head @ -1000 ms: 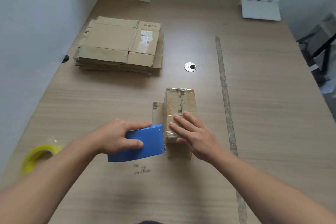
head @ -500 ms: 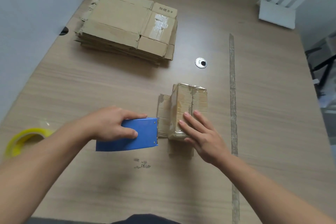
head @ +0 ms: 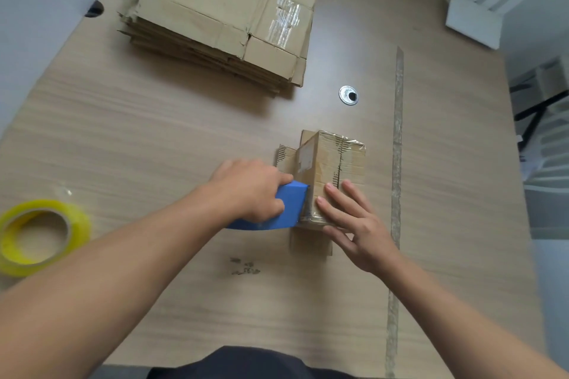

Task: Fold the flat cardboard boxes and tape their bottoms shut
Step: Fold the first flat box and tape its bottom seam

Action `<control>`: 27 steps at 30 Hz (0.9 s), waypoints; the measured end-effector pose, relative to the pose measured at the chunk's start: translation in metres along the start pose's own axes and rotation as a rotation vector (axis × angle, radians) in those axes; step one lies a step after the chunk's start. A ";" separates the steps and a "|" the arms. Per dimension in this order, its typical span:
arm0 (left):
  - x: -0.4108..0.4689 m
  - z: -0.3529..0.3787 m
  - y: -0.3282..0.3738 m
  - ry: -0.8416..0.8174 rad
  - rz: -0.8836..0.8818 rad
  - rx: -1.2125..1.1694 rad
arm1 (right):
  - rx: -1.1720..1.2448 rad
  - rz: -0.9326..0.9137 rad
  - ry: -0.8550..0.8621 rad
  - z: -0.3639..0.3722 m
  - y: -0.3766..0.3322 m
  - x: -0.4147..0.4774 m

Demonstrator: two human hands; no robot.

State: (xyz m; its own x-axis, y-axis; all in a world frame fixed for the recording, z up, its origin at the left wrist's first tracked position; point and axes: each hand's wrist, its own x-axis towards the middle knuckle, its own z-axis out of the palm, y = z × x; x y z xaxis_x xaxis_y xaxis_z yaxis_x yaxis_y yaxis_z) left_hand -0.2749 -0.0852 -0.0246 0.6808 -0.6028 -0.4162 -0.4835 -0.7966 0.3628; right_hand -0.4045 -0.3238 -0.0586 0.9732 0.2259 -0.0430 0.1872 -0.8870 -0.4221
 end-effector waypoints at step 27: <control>-0.022 0.010 0.025 0.138 -0.142 0.099 | 0.342 0.411 0.138 0.000 -0.046 0.009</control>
State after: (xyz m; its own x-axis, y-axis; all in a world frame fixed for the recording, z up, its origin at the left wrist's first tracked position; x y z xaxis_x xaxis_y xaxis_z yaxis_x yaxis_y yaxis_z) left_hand -0.3074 -0.0921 -0.0148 0.8117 -0.4773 -0.3366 -0.4243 -0.8779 0.2219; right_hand -0.4040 -0.2810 -0.0393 0.9697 -0.1867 -0.1573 -0.2438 -0.7047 -0.6664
